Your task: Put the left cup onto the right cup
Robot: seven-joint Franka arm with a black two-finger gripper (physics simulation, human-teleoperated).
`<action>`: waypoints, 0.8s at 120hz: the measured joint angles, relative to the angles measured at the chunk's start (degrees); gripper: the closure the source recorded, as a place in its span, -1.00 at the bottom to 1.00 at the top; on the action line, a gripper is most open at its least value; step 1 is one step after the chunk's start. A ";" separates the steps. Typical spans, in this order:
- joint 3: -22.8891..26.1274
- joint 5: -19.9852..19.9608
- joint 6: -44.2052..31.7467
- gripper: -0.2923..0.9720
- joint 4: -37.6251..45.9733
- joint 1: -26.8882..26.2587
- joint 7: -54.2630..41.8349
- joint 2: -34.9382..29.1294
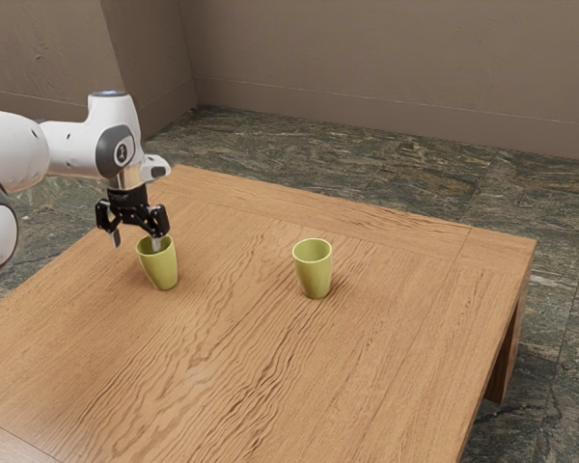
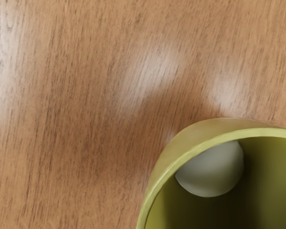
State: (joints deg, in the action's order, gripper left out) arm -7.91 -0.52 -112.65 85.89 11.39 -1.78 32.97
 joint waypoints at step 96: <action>0.26 -0.03 -0.08 -0.15 -0.70 0.06 -0.16 1.34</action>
State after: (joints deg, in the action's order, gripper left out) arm -7.65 -0.56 -112.73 85.19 11.45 -1.94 34.31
